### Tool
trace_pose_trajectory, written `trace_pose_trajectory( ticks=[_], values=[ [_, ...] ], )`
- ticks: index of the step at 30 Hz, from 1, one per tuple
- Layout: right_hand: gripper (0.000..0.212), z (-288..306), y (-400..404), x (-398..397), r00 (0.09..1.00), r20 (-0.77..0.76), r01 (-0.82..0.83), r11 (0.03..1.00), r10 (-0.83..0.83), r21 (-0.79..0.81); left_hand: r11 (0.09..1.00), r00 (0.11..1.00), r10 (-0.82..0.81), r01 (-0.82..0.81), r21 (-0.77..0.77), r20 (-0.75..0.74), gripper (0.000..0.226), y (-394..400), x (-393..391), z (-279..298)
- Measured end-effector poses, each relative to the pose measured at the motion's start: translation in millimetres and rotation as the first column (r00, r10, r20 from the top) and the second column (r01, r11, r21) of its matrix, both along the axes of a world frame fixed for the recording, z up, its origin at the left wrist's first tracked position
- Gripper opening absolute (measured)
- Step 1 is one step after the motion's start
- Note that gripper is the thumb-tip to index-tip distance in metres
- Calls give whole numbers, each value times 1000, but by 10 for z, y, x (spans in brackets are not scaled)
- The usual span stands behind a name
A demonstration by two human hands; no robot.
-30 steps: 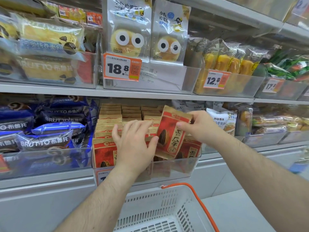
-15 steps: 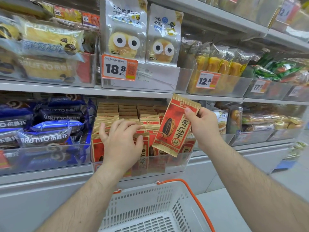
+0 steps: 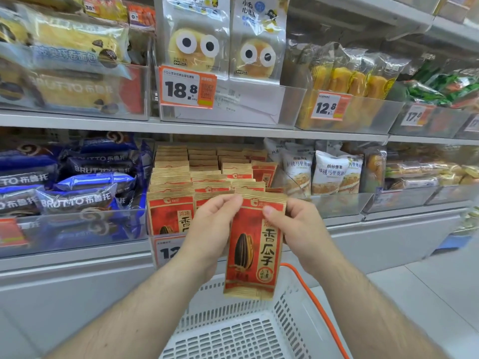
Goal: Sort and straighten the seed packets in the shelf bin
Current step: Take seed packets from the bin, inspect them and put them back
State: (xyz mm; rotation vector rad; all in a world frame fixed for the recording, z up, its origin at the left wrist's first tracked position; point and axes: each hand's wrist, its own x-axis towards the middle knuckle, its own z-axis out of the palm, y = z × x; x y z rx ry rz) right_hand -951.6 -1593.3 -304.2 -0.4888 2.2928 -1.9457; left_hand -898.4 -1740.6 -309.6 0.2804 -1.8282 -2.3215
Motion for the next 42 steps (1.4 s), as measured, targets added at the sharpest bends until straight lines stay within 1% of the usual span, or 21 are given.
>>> trace_pose_trajectory(
  ticks=[2, 3, 5, 7, 10, 12, 16, 23, 27, 32, 33, 36, 39, 42],
  values=[
    [10, -114, -3, 49, 999, 36, -11, 999, 13, -40, 989, 1000, -16, 16, 145, 1, 22, 68, 36, -26],
    [13, -157, -5, 72, 999, 44, 3, 998, 0, -70, 981, 1000, -14, 14, 191, -2, 21, 94, 48, -45],
    [30, -203, -8, 94, 998, 43, 52, 994, -48, -99, 973, 1000, -12, 13, 229, -8, 22, 131, 62, -87],
    [40, -202, -11, 119, 996, 41, 86, 992, -83, -96, 967, 1000, -26, 28, 254, -10, 25, 156, 71, -118],
    [42, -213, -16, 147, 993, 42, 110, 988, -106, -104, 959, 999, -35, 30, 282, 13, 32, 180, 72, -155],
    [42, -225, -26, 168, 992, 72, 116, 986, -108, -119, 953, 999, -29, 20, 301, 25, 36, 186, 72, -180],
    [40, -242, -18, 180, 987, 136, 109, 982, -88, -157, 952, 999, -28, 16, 305, 36, 40, 193, 58, -223],
    [41, -219, 0, 187, 985, 158, 95, 983, -70, -160, 957, 999, -25, 12, 290, 39, 40, 197, 46, -245],
    [43, -217, 38, 187, 993, 112, 30, 998, -23, -61, 967, 999, -9, -3, 254, 48, 39, 181, 41, -217],
    [37, -236, 98, 182, 998, 42, -57, 992, 52, 110, 965, 999, 19, -29, 260, 44, 39, 109, 29, -190],
    [36, -246, 98, 185, 998, 38, -59, 991, 55, 120, 966, 999, 20, -31, 258, 45, 39, 98, 24, -192],
    [36, -273, 108, 175, 999, 32, -23, 995, 20, 100, 967, 999, -14, 1, 254, 50, 36, 88, 22, -200],
    [35, -260, 127, 165, 998, 40, 40, 997, -43, 72, 980, 997, -47, 34, 197, 62, 26, 103, 30, -233],
    [34, -257, 138, 153, 996, 53, 76, 996, -78, 52, 981, 996, -56, 42, 192, 67, 22, 127, 35, -255]
  ],
)
